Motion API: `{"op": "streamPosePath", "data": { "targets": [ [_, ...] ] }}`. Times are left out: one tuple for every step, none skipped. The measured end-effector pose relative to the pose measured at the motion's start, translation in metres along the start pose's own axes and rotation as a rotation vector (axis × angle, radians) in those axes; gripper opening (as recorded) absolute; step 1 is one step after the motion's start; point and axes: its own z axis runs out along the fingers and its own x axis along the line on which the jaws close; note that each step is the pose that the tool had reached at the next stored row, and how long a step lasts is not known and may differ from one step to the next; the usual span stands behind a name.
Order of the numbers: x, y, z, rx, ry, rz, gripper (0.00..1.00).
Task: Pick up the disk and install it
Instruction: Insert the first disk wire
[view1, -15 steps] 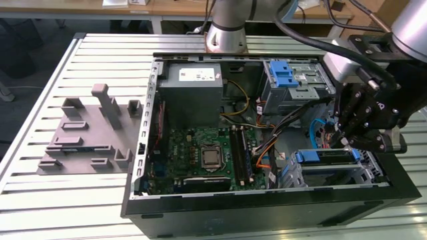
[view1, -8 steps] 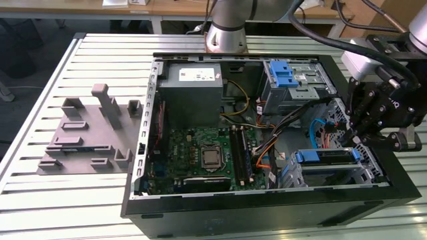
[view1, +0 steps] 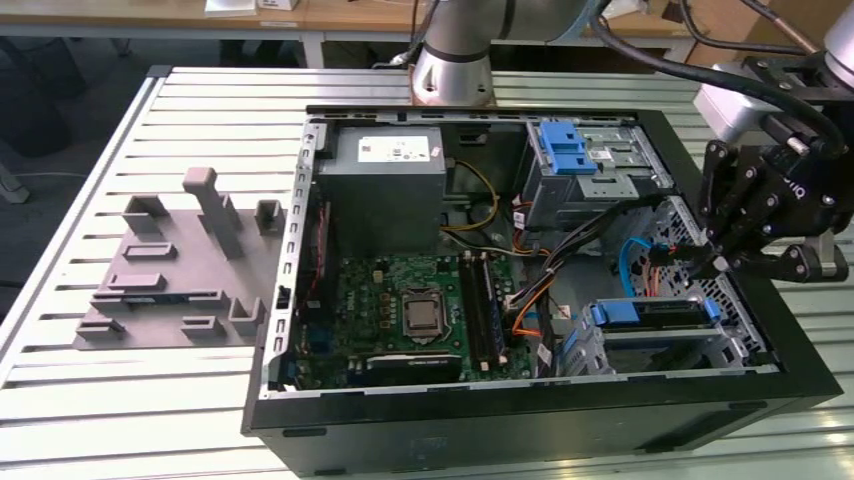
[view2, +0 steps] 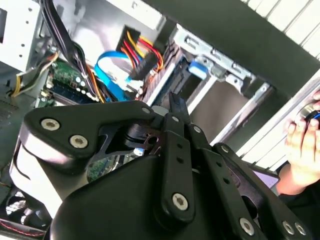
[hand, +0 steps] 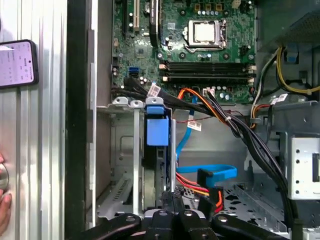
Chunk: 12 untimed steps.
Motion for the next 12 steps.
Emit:
{"op": "streamPosePath", "data": {
  "targets": [
    [-0.0020, -0.0016, 0.0001, -0.0001, -0.0001, 0.000, 0.11],
    [-0.0045, -0.0029, 0.0000, -0.0002, 0.0001, 0.000, 0.11],
    [-0.0080, -0.0040, 0.0001, -0.0002, -0.0002, 0.000, 0.11],
    [-0.0119, -0.0046, -0.0001, -0.0003, 0.0002, 0.000, 0.11],
    [-0.0153, -0.0049, 0.0000, -0.0005, 0.0001, 0.000, 0.11],
    [-0.0184, -0.0052, 0.0000, -0.0008, 0.0001, 0.000, 0.11],
    [-0.0210, -0.0054, 0.0001, -0.0009, 0.0002, 0.000, 0.11],
    [-0.0232, -0.0055, 0.0000, -0.0010, 0.0007, 0.001, 0.11],
    [-0.0246, -0.0057, 0.0000, -0.0012, 0.0005, 0.003, 0.11],
    [-0.0259, -0.0058, 0.0001, -0.0014, 0.0005, 0.006, 0.11],
    [-0.0269, -0.0058, 0.0000, -0.0017, 0.0005, 0.009, 0.11],
    [-0.0279, -0.0063, 0.0000, -0.0018, 0.0013, 0.011, 0.11]
  ]
}}
